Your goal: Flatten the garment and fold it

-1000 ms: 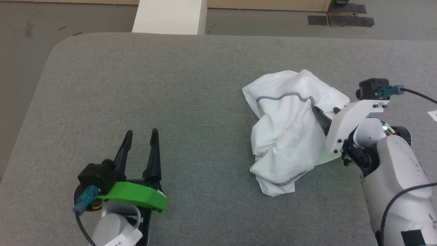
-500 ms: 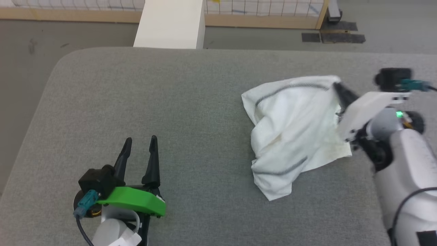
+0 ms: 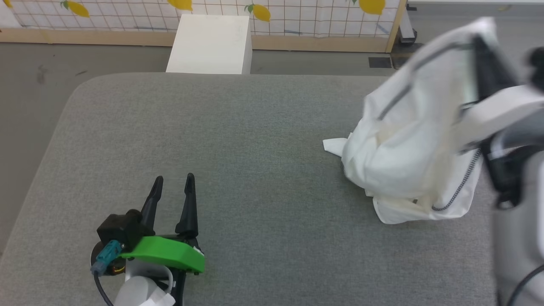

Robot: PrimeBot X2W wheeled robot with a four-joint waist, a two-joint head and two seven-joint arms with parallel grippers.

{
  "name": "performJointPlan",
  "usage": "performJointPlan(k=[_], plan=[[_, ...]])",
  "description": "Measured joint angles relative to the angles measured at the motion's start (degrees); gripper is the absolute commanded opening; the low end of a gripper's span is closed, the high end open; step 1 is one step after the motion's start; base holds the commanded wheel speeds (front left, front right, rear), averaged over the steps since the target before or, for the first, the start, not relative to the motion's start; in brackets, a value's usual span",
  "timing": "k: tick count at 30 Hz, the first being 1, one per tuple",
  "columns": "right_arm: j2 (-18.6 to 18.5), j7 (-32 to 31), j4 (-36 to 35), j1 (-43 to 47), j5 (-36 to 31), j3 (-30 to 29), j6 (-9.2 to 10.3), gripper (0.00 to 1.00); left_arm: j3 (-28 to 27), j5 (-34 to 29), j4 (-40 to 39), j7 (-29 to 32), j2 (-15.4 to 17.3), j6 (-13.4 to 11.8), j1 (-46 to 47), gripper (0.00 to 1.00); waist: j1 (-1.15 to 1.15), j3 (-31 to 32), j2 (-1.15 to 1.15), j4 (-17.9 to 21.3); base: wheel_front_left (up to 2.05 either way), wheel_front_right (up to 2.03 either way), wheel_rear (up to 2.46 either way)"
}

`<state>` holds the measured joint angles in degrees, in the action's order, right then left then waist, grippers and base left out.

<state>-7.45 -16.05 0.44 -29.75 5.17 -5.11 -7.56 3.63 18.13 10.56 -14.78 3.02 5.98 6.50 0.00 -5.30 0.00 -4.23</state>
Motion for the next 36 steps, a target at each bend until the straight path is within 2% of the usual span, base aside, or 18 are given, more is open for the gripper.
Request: performJointPlan(k=[6, 9, 12, 13, 14, 19, 23, 27, 32, 36], plan=[[3.00, -8.06, -5.50, 7.32, 5.99, 19.24, -0.01, 0.00, -0.18, 0.00, 0.18, 0.00, -0.01, 0.00, -0.04, 1.00, 0.00, 0.04, 0.00, -0.97, 0.00, 0.00, 0.00], [3.53, -11.16, -4.55, 12.79, 8.28, 26.31, -0.01, 0.00, -0.10, 0.01, 0.18, 0.00, -0.01, 0.00, -0.04, 1.00, 0.00, -0.16, 0.00, -1.41, 0.00, 0.00, 0.00], [3.65, -13.62, -0.43, 18.02, 9.53, 31.37, -0.01, 0.00, 0.19, 0.02, 0.15, 0.00, -0.01, 0.00, -0.03, 1.00, 0.00, -0.46, 0.00, -1.73, 0.00, 0.00, 0.00], [3.59, -13.91, 0.90, 19.56, 9.90, 32.76, -0.01, 0.47, 0.32, 0.04, 0.13, 0.00, -0.01, 0.00, -0.03, 1.00, 0.00, -0.55, 0.00, -1.82, 0.00, 0.00, 0.00], [3.44, -13.90, 1.74, 20.50, 9.99, 33.74, -0.01, 1.00, 0.40, 0.09, 0.12, 0.00, -0.01, -0.01, -0.03, 1.00, 0.00, -0.63, 0.00, -1.87, 0.00, 0.00, 0.00], [2.87, -11.96, 2.27, 22.96, 12.43, 35.21, -0.01, 1.00, 0.29, 0.09, 0.11, 0.00, -0.01, -0.02, -0.04, 1.00, 0.00, -0.68, 0.00, -1.53, 0.00, 0.00, 0.00], [3.11, -4.70, -1.57, 24.32, 12.23, 27.67, -0.01, 1.00, 0.15, 0.09, 0.11, 0.00, -0.01, -0.07, -0.21, 1.00, 0.00, -0.49, 0.00, -0.53, 0.00, 0.00, 0.00], [3.88, 2.85, -5.31, 26.09, 8.77, 17.96, -0.01, 1.00, 0.92, -0.29, 0.18, 0.00, -0.01, -0.04, -0.31, 1.00, 0.00, -0.25, 0.00, 0.83, 0.00, 0.00, 0.00], [4.33, 9.40, -6.59, 28.99, 4.97, 7.56, -0.01, 1.00, 6.83, -2.78, 1.42, 0.74, 0.01, 0.59, 0.74, 1.00, 0.00, -0.19, 0.00, 3.20, 0.00, 0.00, 0.00], [4.37, 12.41, -6.01, 30.21, 5.09, 3.30, -0.01, 1.00, 11.62, -3.07, 4.02, 4.41, -0.12, 1.02, 5.12, 1.00, 0.00, -0.46, 0.00, 5.28, 0.00, 0.00, 0.00]])
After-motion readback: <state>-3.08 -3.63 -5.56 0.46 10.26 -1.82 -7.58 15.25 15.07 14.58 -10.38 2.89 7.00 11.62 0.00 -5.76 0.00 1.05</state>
